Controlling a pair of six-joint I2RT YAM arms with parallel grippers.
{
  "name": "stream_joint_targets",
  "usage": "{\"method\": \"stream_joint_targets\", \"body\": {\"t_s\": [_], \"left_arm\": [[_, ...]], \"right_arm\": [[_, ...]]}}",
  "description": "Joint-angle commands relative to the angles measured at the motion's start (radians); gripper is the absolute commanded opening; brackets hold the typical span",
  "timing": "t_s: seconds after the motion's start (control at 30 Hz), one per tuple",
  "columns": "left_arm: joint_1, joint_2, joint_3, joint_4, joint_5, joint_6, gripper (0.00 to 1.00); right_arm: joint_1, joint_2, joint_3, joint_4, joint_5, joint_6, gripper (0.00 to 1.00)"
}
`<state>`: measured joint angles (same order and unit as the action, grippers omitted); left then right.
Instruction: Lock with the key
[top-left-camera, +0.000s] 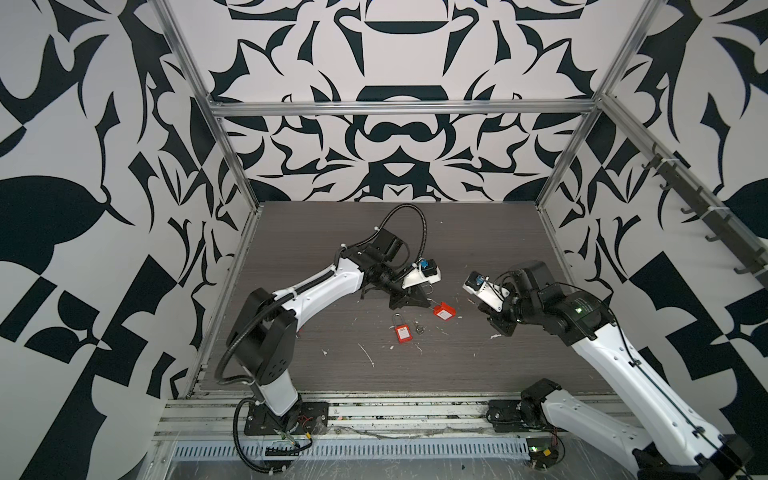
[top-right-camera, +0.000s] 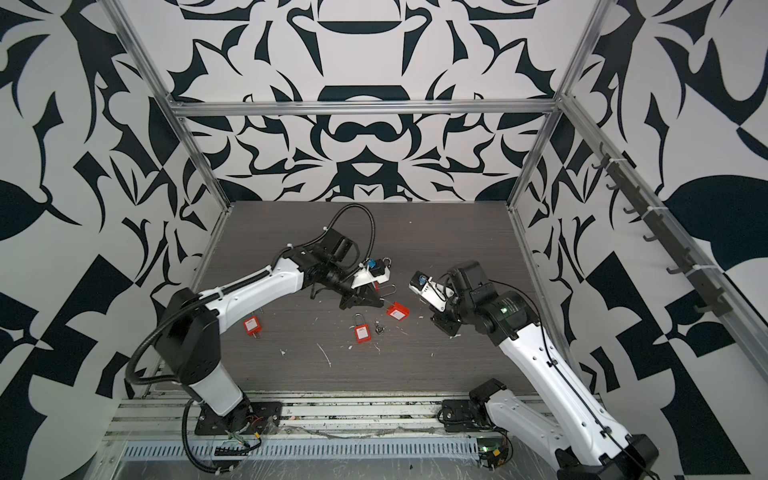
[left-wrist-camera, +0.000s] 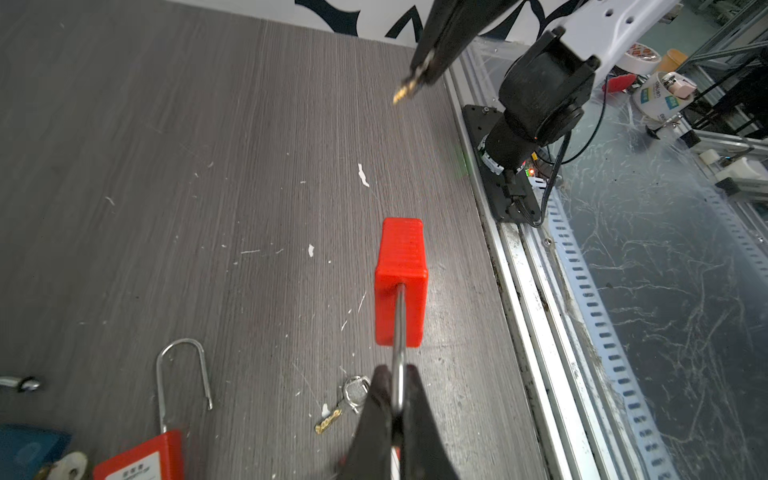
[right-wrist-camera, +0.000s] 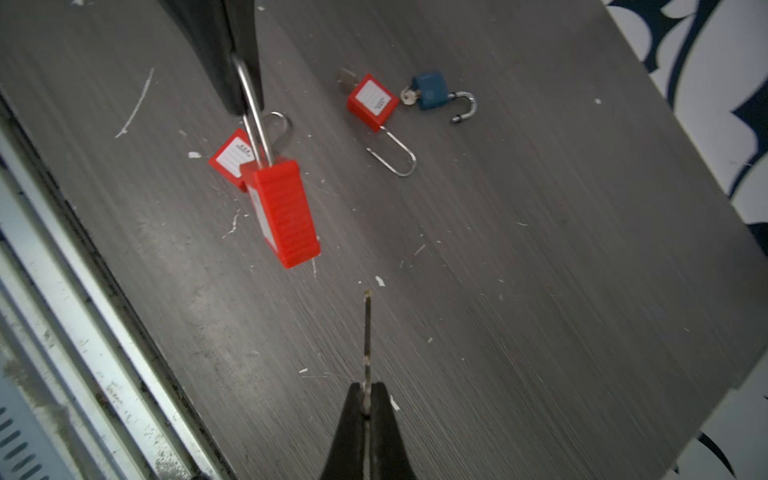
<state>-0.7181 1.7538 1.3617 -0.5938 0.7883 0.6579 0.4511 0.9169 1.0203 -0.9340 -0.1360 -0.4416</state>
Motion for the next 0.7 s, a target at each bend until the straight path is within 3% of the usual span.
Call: {"method": "stream_joint_targets", "body": {"t_s": [0.0, 0.13, 0.67], "left_arm": [[-0.004, 0.077, 0.097, -0.194, 0.013, 0.03, 0.0], [-0.021, 0.182, 0.192, -0.3, -0.011, 0.044, 0.0], [-0.056, 0.46, 0.452, -0.512, -0.143, 0.062, 0.0]], "right_arm": [[-0.004, 0.016, 0.065, 0.019, 0.072, 0.146, 0.0], [-0.004, 0.019, 0.063, 0.004, 0.104, 0.201, 0.0], [-0.003, 0.046, 0.026, 0.014, 0.058, 0.339, 0.0]]}}
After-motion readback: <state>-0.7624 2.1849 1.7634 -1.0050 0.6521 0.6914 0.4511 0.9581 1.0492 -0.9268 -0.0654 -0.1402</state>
